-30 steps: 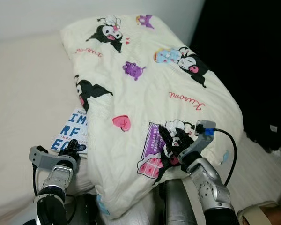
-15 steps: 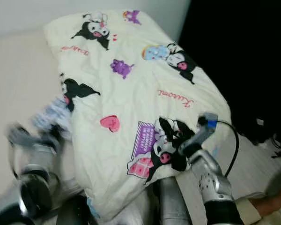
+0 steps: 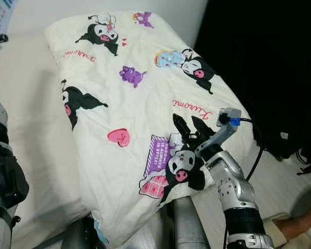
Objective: Clean up the room
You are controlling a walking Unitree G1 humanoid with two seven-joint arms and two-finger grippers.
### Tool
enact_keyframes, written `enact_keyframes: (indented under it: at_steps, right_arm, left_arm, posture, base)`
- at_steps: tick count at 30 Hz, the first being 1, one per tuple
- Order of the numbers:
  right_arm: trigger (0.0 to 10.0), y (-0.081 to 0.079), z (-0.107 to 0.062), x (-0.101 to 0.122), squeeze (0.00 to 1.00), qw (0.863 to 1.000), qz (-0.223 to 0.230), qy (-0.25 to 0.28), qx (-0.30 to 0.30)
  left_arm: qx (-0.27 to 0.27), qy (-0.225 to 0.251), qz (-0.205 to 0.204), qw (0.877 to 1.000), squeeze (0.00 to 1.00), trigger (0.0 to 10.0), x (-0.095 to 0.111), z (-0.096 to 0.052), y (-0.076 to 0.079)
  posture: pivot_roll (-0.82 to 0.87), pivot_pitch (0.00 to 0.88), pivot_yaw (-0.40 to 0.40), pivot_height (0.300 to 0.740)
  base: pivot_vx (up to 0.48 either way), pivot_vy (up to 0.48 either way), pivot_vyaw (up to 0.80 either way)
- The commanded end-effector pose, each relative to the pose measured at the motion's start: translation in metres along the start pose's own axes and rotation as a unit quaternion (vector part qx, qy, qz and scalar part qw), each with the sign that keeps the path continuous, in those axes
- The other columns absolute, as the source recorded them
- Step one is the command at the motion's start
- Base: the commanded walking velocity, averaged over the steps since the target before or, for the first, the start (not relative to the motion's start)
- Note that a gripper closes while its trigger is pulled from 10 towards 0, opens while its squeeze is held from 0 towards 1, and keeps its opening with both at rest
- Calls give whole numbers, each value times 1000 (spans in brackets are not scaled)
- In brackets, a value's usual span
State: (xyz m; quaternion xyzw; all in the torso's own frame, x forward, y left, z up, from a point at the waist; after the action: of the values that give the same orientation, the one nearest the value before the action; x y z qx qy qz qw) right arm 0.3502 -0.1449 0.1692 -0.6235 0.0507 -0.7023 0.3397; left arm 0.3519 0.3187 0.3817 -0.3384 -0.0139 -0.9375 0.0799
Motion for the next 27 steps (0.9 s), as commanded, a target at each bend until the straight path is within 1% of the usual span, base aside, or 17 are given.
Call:
enact_keyframes:
  at_steps: [1, 2, 3, 4, 5, 6, 7, 10, 12, 13, 14, 16, 18, 23, 24, 25, 27]
  right_arm:
    - [10000, -1, 2, 10, 0, 1000, 7, 13, 12]
    - [10000, -5, 2, 22, 0, 999, 17, 30, 40]
    - [10000, -5, 2, 22, 0, 999, 17, 30, 40]
    - [10000, -9, 1, 30, 0, 997, 23, 42, 61]
    - [10000, -9, 1, 30, 0, 997, 23, 42, 61]
    - [10000, -19, -4, 46, 0, 992, 14, 56, 114]
    - [10000, -19, -4, 46, 0, 992, 14, 56, 114]
    - [10000, -43, -33, 84, 0, 965, -39, 64, 253]
    - [10000, -51, -49, 93, 0, 950, -77, 36, 300]
    - [10000, -51, -49, 93, 0, 950, -77, 36, 300]
    - [10000, -54, -60, 93, 0, 941, -108, -1, 322]
    - [10000, -54, -60, 93, 0, 941, -108, -1, 322]
    - [10000, -55, -73, 96, 0, 929, -160, -51, 331]
    - [10000, -49, -76, 106, 0, 929, -205, -64, 300]
    - [10000, -37, -73, 114, 1000, 937, -236, -54, 252]
    - [10000, -37, -73, 114, 1000, 937, -236, -54, 252]
    - [10000, -25, -69, 121, 1000, 943, -263, -46, 200]
  left_arm:
    - [-105, 34, -34, 993, 0, 0, 19, 15, 24]
    - [-210, 14, -53, 976, 0, 0, 9, 8, 46]
    - [-210, 14, -53, 976, 0, 0, 9, 8, 46]
    - [-275, -2, -60, 959, 0, 0, 2, 1, 61]
    - [-275, -2, -60, 959, 0, 0, 2, 1, 61]
    - [-356, -42, -72, 931, 0, 0, -14, -15, 77]
    - [-356, -42, -72, 931, 0, 0, -14, -15, 77]
    - [-492, -126, -112, 854, 0, 0, -41, -55, 97]
    - [-528, -145, -116, 829, 0, 0, -44, -66, 97]
    - [-528, -145, -116, 829, 0, 0, -44, -66, 97]
    - [-544, -150, -112, 818, 0, 0, -45, -69, 98]
    - [-544, -150, -112, 818, 0, 0, -45, -69, 98]
    - [-568, -157, -105, 801, 0, 0, -45, -73, 99]
    - [-583, -157, -114, 789, 0, 0, -42, -74, 99]
    - [-598, -146, -141, 775, 0, 0, -34, -74, 99]
    - [-598, -146, -141, 775, 0, 0, -34, -74, 99]
    - [-620, -121, -192, 751, 0, 0, -20, -75, 99]
  posture:
    - [-285, 152, -21, 525]
    - [-283, 147, -18, 525]
    - [-283, 147, -18, 525]
    - [-285, 147, -17, 525]
    - [-285, 147, -17, 525]
    - [-285, 144, -14, 525]
    - [-285, 144, -14, 525]
    - [-290, 140, -12, 525]
    - [-295, 137, -14, 525]
    - [-295, 137, -14, 525]
    - [-294, 137, -14, 525]
    - [-294, 137, -14, 525]
    - [-298, 136, -14, 525]
    - [-302, 134, -11, 525]
    - [-302, 133, -12, 525]
    - [-302, 133, -12, 525]
    - [-298, 130, -12, 525]
  base:
    - [0, 0, 0]
    - [0, 0, 0]
    - [0, 0, 0]
    - [0, 0, 0]
    - [0, 0, 0]
    - [0, 0, 0]
    - [0, 0, 0]
    - [0, 0, 0]
    - [0, 0, 0]
    - [0, 0, 0]
    - [0, 0, 0]
    - [0, 0, 0]
    - [0, 0, 0]
    - [0, 0, 0]
    - [0, 0, 0]
    - [0, 0, 0]
    - [0, 0, 0]
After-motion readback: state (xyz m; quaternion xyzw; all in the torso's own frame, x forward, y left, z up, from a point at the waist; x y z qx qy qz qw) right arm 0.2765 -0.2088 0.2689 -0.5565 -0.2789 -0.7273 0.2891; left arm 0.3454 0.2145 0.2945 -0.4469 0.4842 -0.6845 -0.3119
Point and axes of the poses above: a point about 5 cm out from each wrist's last joint towards the gripper, its own z axis pointing out of the wrist towards the gripper, its own x axis along the axis of the wrist's last joint, y = z × x, the point moved 1 cm from there along z, pointing out of the wrist towards the gripper, and after that the axes turned 7 degrees about z, right-handed, at the moved point
